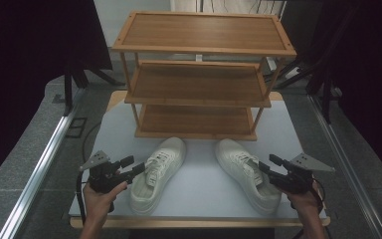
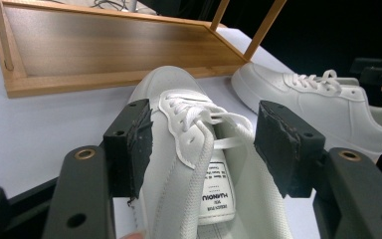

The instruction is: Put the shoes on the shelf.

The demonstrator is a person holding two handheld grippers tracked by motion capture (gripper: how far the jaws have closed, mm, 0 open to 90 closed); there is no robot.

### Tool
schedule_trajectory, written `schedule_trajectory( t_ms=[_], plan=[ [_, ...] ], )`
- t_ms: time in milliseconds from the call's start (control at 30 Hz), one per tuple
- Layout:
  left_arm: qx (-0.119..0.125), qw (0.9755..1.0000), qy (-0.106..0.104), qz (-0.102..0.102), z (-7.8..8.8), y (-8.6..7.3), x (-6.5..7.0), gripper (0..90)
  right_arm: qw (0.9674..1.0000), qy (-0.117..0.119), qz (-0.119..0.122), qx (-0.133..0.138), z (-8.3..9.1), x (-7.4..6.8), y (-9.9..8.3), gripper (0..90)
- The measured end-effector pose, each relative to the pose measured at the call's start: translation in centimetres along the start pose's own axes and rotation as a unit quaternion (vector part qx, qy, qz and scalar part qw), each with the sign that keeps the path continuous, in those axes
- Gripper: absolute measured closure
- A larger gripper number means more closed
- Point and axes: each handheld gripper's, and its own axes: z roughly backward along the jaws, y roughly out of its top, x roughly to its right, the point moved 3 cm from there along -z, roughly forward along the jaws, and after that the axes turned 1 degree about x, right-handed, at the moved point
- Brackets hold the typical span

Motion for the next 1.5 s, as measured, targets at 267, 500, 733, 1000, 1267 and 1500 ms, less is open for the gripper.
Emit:
schedule_trajectory(
  t_ms=[267,500,733,1000,1267,1500],
  plan=[
    [-0.023,0.9994,0.013,-0.023,-0.2,0.4,0.3,38.7,0.9995,0.01,0.015,-0.024,0.1,0.5,0.5,45.8],
    [-0.061,0.9971,0.027,-0.034,-1.8,-0.1,0.0,38.3,0.998,0.014,0.014,-0.06,-0.7,0.8,-0.2,43.7],
    [-0.11,0.9911,0.056,-0.05,-4.4,-1.0,-0.4,40.4,0.9959,0.015,0.018,-0.087,-2.4,0.8,-0.4,43.9],
    [-0.116,0.9903,0.066,-0.038,-5.6,-1.5,-1.1,50.1,0.9904,0.008,0.032,-0.135,-4.8,1.3,-1.1,52.1],
    [-0.108,0.9902,0.074,-0.047,-5.8,-1.8,-0.8,70.1,0.9911,0.018,0.034,-0.128,-5.2,1.6,-1.5,75.4],
    [-0.099,0.9881,0.092,-0.073,-5.7,-1.7,-0.6,81.4,0.9919,0.009,0.034,-0.122,-5.1,1.6,-1.6,82.5]
  ],
)
